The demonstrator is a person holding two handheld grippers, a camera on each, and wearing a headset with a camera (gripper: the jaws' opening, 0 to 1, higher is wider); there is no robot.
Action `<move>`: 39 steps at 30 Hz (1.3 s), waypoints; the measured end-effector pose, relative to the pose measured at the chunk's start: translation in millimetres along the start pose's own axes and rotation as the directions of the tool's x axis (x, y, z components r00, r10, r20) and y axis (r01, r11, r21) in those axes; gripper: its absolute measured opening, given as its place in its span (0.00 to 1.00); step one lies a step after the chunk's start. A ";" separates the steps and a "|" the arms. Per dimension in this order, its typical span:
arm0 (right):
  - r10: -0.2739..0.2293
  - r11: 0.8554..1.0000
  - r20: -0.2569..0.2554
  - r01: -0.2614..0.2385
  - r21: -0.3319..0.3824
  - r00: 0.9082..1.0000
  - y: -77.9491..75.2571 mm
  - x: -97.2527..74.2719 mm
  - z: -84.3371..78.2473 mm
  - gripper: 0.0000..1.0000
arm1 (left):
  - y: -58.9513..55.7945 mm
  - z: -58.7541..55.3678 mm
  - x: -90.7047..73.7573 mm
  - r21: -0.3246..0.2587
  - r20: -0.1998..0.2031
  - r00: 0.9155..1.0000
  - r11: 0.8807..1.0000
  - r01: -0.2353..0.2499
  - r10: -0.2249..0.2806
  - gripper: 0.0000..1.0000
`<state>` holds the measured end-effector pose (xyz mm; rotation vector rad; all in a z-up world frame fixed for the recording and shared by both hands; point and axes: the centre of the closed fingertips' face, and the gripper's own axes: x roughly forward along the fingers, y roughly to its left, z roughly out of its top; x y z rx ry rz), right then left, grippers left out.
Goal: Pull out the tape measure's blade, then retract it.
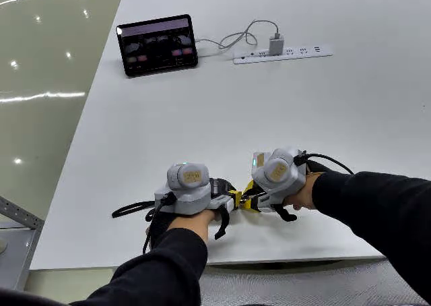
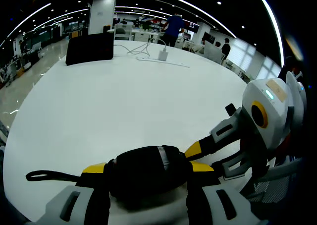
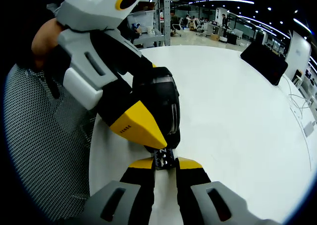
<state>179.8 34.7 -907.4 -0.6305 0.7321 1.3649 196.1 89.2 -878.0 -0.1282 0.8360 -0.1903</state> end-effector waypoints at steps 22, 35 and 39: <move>0.014 1.000 -0.012 -0.014 -0.007 1.000 0.4 3.9 3.4 0.10 | -0.5 0.4 -0.4 -0.013 0.001 1.000 1.000 0.005 -0.005 0.58; 0.031 0.999 0.003 -0.031 -0.017 1.000 0.7 6.0 6.1 0.10 | -0.5 1.1 -0.1 -0.021 0.005 1.000 1.000 0.011 -0.011 0.58; 0.039 0.999 -0.003 -0.039 -0.014 0.999 1.4 5.6 6.3 0.10 | -0.4 0.7 -0.4 -0.019 0.003 1.000 1.000 0.013 -0.013 0.58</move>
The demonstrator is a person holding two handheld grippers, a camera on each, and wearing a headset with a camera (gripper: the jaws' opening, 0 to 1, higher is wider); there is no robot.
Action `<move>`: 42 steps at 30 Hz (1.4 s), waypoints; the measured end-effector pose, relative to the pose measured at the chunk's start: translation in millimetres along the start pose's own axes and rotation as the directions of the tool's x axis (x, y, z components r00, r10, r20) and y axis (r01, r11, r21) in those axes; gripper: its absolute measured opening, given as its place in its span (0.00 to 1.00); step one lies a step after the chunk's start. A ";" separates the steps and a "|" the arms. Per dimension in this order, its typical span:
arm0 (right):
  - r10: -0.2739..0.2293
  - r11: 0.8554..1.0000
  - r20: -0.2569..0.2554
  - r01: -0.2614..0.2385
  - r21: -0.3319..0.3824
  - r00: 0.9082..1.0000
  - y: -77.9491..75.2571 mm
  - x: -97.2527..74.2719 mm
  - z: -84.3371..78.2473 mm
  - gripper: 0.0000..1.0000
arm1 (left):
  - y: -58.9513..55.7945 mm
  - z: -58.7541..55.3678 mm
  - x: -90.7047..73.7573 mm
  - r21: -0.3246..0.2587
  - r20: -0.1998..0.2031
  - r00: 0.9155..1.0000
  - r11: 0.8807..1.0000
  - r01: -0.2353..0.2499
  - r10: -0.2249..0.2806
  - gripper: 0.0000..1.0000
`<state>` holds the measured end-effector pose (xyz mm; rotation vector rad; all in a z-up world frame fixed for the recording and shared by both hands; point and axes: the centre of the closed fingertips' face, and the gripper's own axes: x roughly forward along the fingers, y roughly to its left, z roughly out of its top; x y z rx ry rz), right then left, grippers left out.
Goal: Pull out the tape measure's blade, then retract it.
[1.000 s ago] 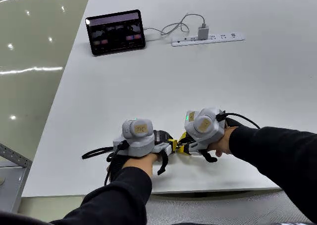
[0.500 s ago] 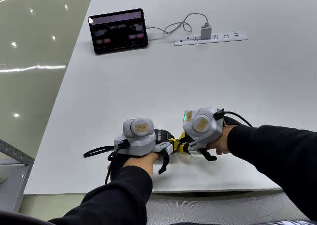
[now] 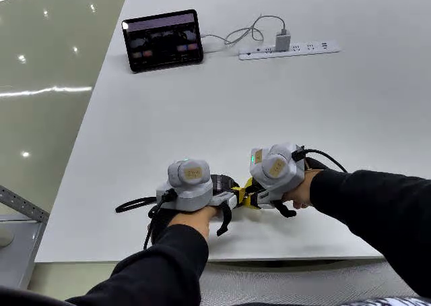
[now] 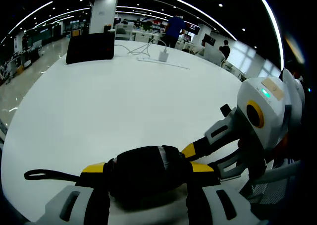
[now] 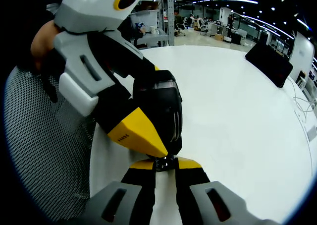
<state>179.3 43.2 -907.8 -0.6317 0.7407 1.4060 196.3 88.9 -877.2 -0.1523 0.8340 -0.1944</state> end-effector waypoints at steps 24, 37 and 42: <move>-0.019 1.000 0.057 0.020 -0.021 0.998 0.9 -5.0 -0.8 0.09 | 0.7 -0.1 -0.9 -0.001 0.000 1.000 1.000 0.014 -0.014 0.57; -0.007 1.000 0.057 0.009 -0.024 0.998 0.1 -2.1 1.2 0.09 | 0.7 0.2 -0.8 0.001 0.001 1.000 1.000 0.018 -0.018 0.57; -0.005 1.000 0.061 0.006 -0.011 0.998 -0.5 -1.8 0.6 0.10 | 0.7 -0.3 -0.5 0.002 0.002 1.000 1.000 0.017 -0.017 0.58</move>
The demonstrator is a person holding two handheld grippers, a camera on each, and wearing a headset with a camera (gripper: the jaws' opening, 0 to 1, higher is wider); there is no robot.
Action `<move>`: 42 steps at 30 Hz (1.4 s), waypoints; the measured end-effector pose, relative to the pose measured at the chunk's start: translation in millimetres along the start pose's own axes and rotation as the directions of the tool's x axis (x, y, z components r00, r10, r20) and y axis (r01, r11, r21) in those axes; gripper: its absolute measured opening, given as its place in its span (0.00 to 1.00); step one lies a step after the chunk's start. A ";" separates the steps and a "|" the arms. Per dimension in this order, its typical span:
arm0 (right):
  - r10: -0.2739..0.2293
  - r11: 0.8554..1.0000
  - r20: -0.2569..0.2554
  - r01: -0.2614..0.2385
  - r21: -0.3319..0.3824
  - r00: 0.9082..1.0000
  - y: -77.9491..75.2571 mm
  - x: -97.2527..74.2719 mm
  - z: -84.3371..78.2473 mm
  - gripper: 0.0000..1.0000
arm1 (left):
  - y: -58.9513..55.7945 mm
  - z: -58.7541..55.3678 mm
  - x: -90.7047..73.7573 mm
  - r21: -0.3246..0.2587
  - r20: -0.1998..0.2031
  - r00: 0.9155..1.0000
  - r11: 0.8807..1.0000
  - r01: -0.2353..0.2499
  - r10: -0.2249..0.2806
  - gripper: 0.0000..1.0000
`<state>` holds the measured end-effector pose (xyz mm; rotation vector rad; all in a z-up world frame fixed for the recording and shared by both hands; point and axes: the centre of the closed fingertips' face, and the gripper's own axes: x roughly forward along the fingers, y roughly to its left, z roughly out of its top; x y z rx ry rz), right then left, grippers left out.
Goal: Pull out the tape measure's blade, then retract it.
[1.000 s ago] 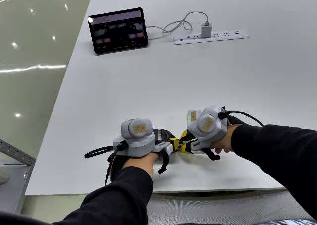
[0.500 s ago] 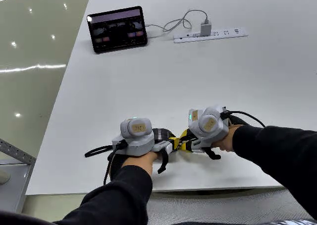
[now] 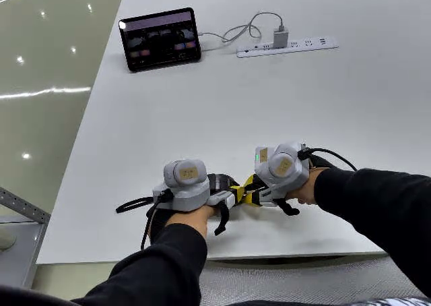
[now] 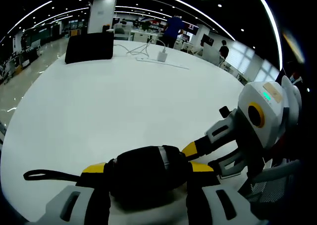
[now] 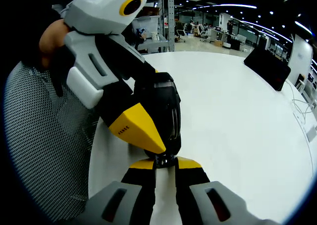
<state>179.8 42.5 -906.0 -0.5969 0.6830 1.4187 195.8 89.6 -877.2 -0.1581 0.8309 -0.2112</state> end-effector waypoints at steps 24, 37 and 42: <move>-0.076 0.990 0.047 0.070 0.120 0.996 -11.4 -21.6 -7.8 0.27 | 2.3 6.5 -0.6 0.217 -0.063 0.987 0.963 0.159 -0.149 0.97; -0.115 0.989 0.073 0.108 0.097 0.991 -7.5 -47.0 -3.5 0.39 | -19.0 -0.8 -11.3 0.479 -0.112 0.949 0.820 0.312 -0.295 1.00; -0.160 0.981 0.090 0.148 0.128 0.983 -7.6 -74.0 -17.8 0.42 | -1.3 -3.5 -11.4 0.395 -0.119 0.950 0.864 0.312 -0.289 1.00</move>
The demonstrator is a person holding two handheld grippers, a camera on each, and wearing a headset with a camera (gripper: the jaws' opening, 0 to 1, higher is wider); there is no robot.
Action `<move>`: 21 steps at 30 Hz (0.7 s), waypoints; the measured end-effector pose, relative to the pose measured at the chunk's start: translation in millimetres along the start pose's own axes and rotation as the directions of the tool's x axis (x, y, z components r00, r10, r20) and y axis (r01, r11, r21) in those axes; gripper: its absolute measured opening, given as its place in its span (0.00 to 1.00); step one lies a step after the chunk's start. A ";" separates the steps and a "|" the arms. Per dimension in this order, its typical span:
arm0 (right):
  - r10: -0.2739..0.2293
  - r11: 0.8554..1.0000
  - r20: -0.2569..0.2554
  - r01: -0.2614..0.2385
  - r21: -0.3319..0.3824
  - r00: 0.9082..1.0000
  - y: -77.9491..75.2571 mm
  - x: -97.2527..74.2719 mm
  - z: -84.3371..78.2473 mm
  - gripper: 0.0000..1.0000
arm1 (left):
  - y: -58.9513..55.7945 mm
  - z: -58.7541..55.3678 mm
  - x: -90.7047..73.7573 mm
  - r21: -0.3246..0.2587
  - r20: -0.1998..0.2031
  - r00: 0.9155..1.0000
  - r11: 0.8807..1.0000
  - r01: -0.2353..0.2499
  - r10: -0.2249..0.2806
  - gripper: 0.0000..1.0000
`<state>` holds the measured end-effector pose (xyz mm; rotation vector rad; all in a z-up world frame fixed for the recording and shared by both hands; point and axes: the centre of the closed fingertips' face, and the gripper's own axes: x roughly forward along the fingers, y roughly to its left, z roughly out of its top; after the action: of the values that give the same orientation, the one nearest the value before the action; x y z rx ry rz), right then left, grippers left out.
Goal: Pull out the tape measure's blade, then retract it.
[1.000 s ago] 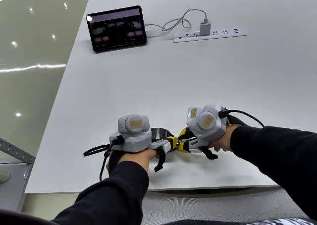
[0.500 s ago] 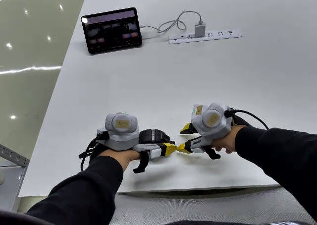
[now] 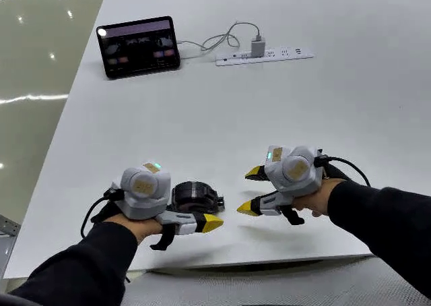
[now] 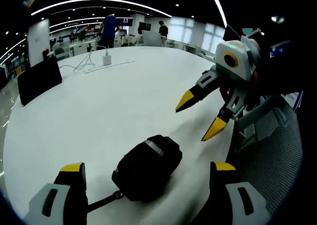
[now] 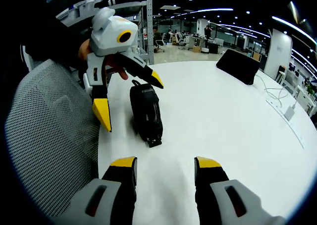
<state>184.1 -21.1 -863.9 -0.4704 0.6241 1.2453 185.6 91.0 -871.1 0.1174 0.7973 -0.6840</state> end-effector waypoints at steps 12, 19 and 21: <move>-0.120 0.986 0.038 0.115 0.123 0.992 -17.6 -66.5 -35.6 0.51 | 15.1 12.7 -30.2 0.060 0.080 0.997 0.998 -0.004 0.000 1.00; -0.149 0.976 0.046 0.140 0.165 0.988 -22.3 -88.7 -51.1 0.59 | 6.4 -5.4 -31.9 0.079 0.044 0.997 0.995 0.059 -0.063 1.00; -0.155 0.975 0.050 0.145 0.168 0.987 -22.7 -95.0 -57.0 0.60 | 12.4 -12.0 -33.9 0.067 0.029 0.998 0.997 0.048 -0.050 1.00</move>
<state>177.6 -132.1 -843.2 -0.3337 0.6208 1.0520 168.8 122.5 -857.9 0.1475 0.7503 -0.7574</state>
